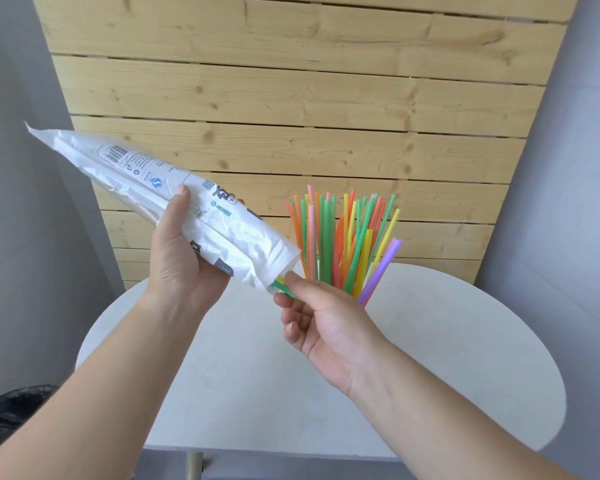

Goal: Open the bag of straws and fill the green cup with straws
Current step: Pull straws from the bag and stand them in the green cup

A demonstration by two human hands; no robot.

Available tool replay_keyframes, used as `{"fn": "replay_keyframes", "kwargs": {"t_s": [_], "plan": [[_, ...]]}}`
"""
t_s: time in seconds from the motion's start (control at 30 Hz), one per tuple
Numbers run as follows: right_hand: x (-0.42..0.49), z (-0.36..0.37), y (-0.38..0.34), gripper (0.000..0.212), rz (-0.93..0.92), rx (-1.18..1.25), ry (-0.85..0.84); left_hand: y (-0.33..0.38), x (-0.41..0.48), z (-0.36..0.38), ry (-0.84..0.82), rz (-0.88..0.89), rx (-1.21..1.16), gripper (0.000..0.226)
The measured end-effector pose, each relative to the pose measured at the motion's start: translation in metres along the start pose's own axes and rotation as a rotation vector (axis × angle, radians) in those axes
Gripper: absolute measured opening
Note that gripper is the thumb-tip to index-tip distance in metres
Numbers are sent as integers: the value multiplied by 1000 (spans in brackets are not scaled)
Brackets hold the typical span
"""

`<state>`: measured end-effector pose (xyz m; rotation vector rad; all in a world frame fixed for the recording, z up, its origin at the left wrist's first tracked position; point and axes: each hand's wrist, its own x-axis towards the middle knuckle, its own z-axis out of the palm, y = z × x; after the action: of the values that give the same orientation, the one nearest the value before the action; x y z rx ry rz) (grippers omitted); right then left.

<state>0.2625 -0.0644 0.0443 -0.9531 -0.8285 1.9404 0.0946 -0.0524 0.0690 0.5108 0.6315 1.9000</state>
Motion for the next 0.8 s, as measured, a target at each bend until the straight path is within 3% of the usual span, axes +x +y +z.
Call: {"fn": "replay_keyframes", "kwargs": {"t_s": [0.3, 0.47, 0.67, 0.8], "plan": [[6, -11, -1, 1, -167, -160, 105, 7, 7, -8, 16, 35, -19, 43], [4, -8, -4, 11, -90, -186, 13, 6, 6, -6, 15, 50, -36, 40], [6, -9, -11, 17, -3, -30, 57, 7, 2, -2, 32, 56, -71, 35], [6, -9, -7, 28, 79, -46, 58, 7, -6, 9, -50, 75, 77, 25]]}}
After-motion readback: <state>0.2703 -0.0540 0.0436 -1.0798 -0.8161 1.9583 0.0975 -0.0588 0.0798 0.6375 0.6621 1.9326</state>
